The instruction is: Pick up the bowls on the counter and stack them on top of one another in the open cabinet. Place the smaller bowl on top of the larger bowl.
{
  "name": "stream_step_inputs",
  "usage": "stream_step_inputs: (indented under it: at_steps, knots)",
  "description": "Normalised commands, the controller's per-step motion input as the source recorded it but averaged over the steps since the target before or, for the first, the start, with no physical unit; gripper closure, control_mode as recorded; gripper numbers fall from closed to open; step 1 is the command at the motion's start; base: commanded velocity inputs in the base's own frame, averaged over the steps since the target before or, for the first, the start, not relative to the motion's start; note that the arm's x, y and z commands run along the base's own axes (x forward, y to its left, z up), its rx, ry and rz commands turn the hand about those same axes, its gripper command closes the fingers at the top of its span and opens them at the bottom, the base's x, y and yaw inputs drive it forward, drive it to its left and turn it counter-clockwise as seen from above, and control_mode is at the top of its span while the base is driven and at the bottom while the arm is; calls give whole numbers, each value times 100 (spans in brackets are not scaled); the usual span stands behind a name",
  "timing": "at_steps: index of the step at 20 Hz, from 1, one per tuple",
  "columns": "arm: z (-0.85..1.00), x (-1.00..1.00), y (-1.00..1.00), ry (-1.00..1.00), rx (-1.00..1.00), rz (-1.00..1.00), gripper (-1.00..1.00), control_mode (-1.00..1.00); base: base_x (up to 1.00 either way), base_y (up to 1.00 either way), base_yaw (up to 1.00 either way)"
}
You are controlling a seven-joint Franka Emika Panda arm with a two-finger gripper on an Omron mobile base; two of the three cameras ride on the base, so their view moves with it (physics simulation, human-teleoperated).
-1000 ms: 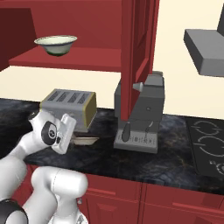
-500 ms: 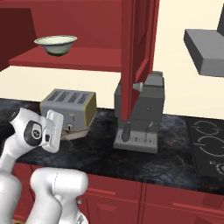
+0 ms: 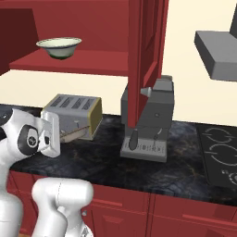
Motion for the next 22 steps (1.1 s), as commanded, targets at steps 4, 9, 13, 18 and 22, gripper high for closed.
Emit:
stream_step_inputs:
  at_steps: [4,9,13,18,22]
  knots:
    - [47,-18,5,5,0,14,100,-100,0,0,0]
    - [40,-17,1,4,4,15,100,-100,0,0,0]
    - [31,-17,0,3,8,15,100,-100,0,0,0]
    - [22,-19,0,2,13,12,100,-100,0,0,0]
    - [22,-25,0,0,15,8,100,-100,0,0,0]
